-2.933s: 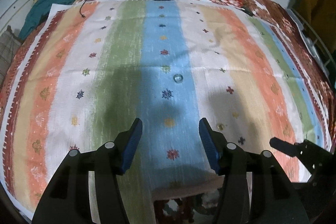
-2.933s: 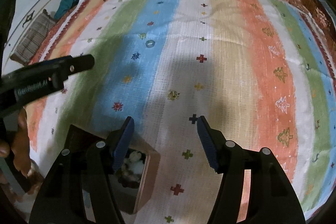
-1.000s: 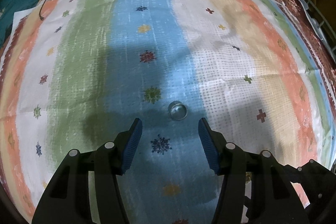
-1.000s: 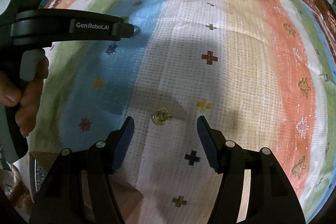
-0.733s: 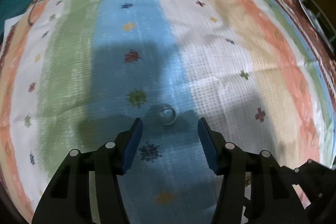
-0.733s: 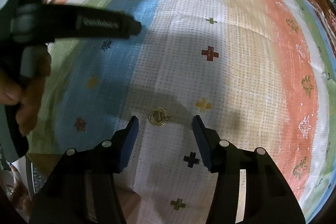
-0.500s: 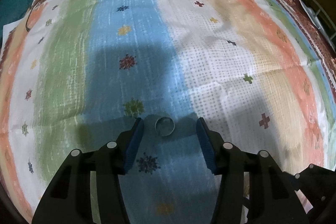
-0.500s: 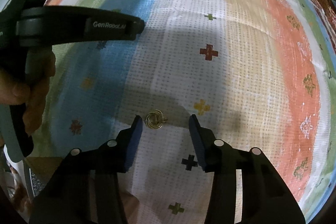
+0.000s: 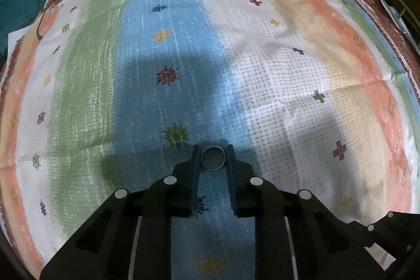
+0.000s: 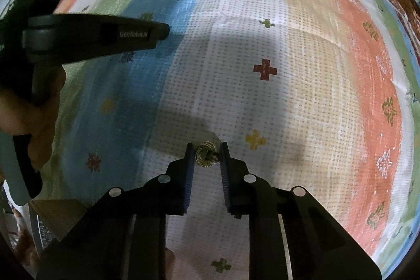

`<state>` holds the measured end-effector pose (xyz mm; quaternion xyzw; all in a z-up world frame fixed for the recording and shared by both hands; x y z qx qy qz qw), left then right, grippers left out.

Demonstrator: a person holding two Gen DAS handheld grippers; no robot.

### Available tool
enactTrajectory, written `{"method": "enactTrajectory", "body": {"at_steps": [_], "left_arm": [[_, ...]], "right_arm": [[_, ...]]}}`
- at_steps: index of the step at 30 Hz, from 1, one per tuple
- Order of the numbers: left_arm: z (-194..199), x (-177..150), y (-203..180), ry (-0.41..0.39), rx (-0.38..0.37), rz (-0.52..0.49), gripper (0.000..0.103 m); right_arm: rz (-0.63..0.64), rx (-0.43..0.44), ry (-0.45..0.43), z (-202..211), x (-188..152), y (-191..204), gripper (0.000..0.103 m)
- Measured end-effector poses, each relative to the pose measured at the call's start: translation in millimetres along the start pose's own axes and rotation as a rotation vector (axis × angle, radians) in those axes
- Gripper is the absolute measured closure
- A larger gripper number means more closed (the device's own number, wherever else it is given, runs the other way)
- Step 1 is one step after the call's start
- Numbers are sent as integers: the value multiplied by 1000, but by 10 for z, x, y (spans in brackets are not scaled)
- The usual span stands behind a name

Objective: Organize jewelry
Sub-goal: 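Grasp the clear glass ring with the left tool while the right grasps the gold ring, then carry the glass ring with the left tool while the right carries the gold ring to the tin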

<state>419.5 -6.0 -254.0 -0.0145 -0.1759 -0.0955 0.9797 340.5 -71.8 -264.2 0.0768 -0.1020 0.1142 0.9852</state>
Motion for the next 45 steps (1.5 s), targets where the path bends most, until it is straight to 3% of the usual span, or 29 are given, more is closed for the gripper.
{"method": "enactTrajectory", "body": {"at_steps": [17, 34, 45], "left_arm": [[382, -116, 95, -29, 76, -10, 85], [994, -280, 209, -74, 73, 40, 85], [1322, -487, 15, -114, 49, 41, 85]], "right_arm": [[0, -1, -80, 439, -171, -92, 84], [-14, 48, -188, 864, -161, 14, 84], [5, 75, -235, 1114, -257, 109, 84]]}}
Point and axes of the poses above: each gripper's, at about its wrist camera, not at the fingertips, and z roughly against the way its jaws point, y to its left, x to its top, the point moved 8 cm from there along -z, roughly the way its jaws point, and after that the axes turned 7 degrees about -z, right-handed, at the moved point
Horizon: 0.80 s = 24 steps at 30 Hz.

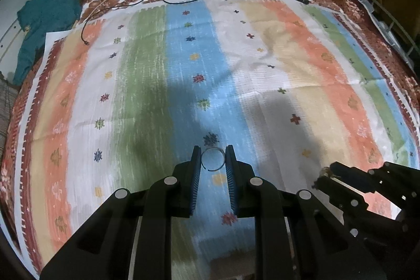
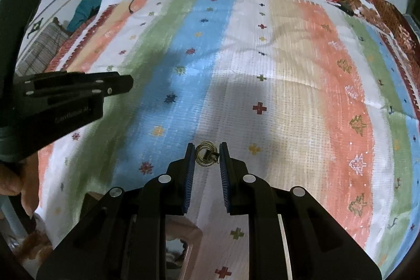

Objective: Organize jewelry
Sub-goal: 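Carry the glass ring with the left tool while the right carries the gold ring to the tin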

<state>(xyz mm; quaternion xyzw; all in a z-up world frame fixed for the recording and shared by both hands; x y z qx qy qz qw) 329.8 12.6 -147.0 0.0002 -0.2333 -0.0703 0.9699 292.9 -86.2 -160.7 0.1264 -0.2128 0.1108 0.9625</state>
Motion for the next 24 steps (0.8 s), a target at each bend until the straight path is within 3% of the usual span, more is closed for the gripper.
{"method": "enactTrajectory", "body": {"at_steps": [9, 24], "left_arm": [[307, -199, 29, -39, -20, 21, 85], [838, -431, -280, -119, -64, -14, 85]], "right_arm": [[32, 22, -53, 278, -31, 124, 84], [65, 57, -84, 567, -262, 243, 84]]}}
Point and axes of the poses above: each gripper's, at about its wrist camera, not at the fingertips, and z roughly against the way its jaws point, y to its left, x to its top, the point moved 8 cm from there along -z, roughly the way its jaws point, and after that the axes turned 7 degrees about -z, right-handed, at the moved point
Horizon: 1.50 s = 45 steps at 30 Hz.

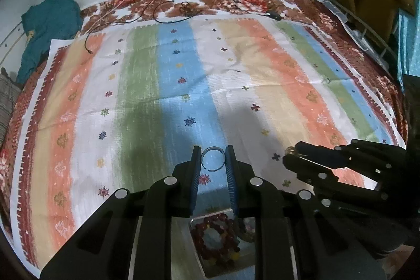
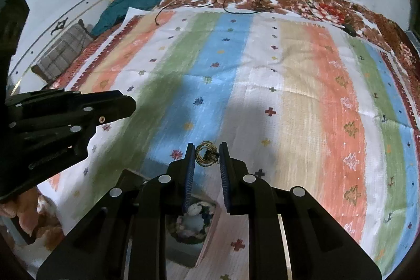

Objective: Organize jewelry
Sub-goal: 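Carry the glass ring with the left tool while the right carries the gold ring to the tin, then open both tools over the tin dropping the two rings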

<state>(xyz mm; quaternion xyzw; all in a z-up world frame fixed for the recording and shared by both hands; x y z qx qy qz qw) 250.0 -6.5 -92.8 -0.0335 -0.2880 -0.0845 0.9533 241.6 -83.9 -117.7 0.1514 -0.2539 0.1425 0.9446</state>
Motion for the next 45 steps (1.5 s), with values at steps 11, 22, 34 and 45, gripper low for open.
{"method": "enactTrajectory", "body": {"at_steps": [11, 22, 34, 45], "left_arm": [[186, -204, -64, -13, -14, -13, 85], [354, -417, -177, -15, -37, -7, 85], [427, -588, -157, -2, -67, 65, 85], [564, -716, 1, -24, -36, 142, 64]], "right_arm": [[62, 34, 17, 104, -199, 160, 84], [74, 67, 44, 204, -429, 256, 84], [107, 87, 37, 284, -580, 375, 80], [52, 57, 3, 436, -631, 182, 49]]}}
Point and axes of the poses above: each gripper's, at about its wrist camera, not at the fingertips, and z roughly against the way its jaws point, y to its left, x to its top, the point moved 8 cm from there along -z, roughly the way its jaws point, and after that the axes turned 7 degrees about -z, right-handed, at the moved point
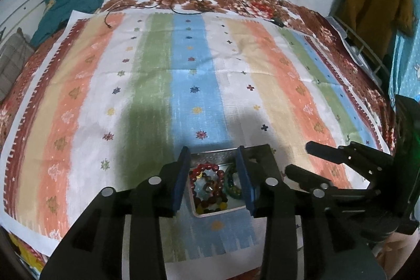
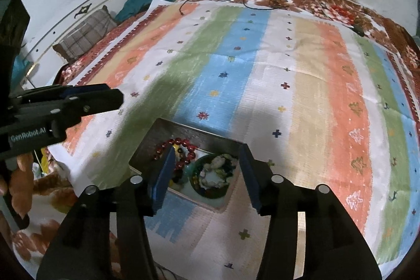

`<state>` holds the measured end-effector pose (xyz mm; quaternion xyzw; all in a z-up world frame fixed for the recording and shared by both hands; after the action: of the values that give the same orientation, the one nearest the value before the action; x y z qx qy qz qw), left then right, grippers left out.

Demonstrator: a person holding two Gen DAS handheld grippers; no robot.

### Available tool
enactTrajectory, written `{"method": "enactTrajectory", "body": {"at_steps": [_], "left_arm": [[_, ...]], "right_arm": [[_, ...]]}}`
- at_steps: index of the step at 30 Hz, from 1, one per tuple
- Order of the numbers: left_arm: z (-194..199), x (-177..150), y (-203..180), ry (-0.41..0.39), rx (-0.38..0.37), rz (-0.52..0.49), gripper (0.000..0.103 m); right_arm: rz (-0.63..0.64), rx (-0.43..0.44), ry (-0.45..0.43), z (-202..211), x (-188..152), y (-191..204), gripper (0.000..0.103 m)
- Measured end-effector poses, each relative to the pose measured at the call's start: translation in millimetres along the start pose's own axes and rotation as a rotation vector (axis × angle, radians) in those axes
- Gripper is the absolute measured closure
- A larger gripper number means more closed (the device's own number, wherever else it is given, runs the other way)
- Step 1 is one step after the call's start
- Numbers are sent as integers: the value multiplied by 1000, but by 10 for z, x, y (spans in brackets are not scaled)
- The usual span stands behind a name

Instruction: Organize jewelry

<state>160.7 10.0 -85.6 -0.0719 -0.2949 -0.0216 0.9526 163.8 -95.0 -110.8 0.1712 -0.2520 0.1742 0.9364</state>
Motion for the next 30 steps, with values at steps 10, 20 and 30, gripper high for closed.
{"method": "enactTrajectory", "body": {"at_steps": [10, 20, 30], "left_arm": [[240, -197, -61, -52, 17, -19, 46], [397, -468, -80, -72, -5, 8, 22], [519, -607, -203, -119, 65, -91, 6]], "right_arm": [[-5, -9, -71, 291, -116, -73, 30], [37, -13, -145, 530, -253, -45, 16], [51, 11, -160, 636, -362, 23, 8]]}}
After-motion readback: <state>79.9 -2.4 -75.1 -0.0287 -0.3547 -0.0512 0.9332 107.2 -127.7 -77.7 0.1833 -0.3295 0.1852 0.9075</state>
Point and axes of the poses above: each gripper's, at about its wrist camera, not at the fingertips, and z roughly against the way its jaws point, y to its left, x to its top, the point moved 8 cm from there along -z, roughly the way its jaws point, and after that the axes turned 7 degrees about -z, right-handed, at the moved point
